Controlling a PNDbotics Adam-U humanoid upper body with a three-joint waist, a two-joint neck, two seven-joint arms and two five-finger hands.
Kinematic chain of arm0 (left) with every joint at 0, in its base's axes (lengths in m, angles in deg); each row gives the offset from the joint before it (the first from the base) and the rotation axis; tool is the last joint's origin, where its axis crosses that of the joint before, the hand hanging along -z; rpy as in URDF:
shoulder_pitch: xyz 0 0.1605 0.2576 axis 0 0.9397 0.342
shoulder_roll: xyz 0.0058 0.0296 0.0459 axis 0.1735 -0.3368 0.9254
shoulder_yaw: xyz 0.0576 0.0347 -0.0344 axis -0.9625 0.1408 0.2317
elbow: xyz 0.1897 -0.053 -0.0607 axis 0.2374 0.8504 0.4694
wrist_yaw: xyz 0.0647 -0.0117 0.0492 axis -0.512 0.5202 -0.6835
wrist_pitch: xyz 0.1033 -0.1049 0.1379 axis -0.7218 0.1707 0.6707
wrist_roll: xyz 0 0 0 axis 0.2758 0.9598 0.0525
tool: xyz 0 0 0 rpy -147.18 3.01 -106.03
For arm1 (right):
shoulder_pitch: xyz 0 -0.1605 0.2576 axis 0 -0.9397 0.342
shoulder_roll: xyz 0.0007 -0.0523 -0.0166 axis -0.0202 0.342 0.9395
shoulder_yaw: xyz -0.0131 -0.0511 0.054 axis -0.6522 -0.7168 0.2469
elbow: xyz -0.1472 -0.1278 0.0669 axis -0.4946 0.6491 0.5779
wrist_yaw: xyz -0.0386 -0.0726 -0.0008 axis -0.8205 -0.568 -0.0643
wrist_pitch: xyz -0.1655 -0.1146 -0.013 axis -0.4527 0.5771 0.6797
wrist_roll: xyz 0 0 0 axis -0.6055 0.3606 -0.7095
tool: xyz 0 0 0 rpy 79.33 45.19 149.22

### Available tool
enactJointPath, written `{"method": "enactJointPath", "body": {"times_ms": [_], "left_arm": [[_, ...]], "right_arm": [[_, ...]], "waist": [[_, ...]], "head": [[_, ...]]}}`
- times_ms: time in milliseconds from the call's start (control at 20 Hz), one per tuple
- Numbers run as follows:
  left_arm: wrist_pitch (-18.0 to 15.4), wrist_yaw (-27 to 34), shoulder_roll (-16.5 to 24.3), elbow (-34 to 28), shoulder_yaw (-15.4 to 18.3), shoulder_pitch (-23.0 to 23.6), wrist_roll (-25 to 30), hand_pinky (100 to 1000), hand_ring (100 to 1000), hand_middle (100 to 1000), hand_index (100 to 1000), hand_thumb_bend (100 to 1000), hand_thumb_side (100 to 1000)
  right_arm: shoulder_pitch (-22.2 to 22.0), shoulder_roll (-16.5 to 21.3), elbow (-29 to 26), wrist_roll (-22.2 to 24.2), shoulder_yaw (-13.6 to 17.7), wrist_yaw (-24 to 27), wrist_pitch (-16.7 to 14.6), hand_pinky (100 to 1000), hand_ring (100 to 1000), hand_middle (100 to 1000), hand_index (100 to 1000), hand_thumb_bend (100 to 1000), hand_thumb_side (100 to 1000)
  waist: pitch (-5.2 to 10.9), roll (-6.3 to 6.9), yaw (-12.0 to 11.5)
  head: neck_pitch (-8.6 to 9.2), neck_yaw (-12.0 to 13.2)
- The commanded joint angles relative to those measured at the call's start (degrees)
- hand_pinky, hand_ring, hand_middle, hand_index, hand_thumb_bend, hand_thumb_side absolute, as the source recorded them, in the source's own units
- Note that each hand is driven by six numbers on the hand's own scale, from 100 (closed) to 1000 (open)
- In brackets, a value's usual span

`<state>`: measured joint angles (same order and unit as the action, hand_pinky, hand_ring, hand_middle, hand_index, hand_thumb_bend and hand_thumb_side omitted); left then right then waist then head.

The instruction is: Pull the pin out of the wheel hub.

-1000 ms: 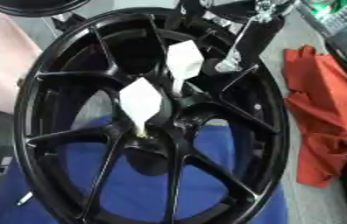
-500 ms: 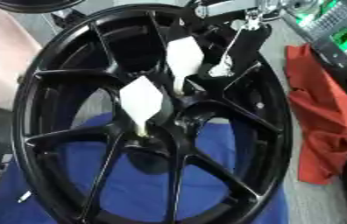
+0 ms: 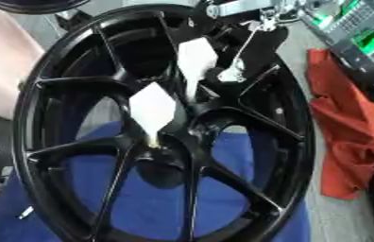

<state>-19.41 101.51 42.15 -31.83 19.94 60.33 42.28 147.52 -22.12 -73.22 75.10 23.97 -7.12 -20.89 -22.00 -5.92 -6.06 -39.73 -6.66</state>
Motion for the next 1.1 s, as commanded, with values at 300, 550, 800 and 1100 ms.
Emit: {"method": "enactJointPath", "body": {"times_ms": [300, 550, 800, 1100], "left_arm": [[-0.17, 0.14, 1.40, -0.01, 1.14, -0.15, -0.21, 718, 636, 577, 809, 131, 774], [-0.21, 0.16, 1.24, 0.05, 1.30, -0.12, -0.35, 718, 636, 577, 808, 132, 774], [-0.32, 0.24, 1.08, 0.09, 1.60, -0.09, -0.56, 719, 637, 578, 808, 134, 773], [-0.50, 0.48, 0.97, 0.30, 1.99, 0.11, -0.89, 719, 638, 578, 808, 135, 772]], "right_arm": [[1.33, 1.06, -0.72, -0.02, 0.79, 0.89, 0.80, 870, 843, 745, 846, 242, 189], [1.32, 0.91, -0.24, -0.42, 0.36, 0.74, 0.68, 858, 806, 610, 759, 241, 168], [1.44, 0.67, 0.27, -0.85, -0.06, 1.09, 0.34, 849, 758, 520, 669, 232, 145], [1.62, 0.39, 0.48, -1.98, -0.27, 2.28, 0.43, 838, 720, 468, 594, 190, 137]], "waist": [[1.44, 0.23, 0.00], [1.31, 0.13, -0.13], [1.27, 0.08, -0.27], [1.45, -0.01, -0.34]], "head": [[0.17, -0.04], [0.36, -0.12], [0.39, -0.27], [0.44, -0.31]]}}
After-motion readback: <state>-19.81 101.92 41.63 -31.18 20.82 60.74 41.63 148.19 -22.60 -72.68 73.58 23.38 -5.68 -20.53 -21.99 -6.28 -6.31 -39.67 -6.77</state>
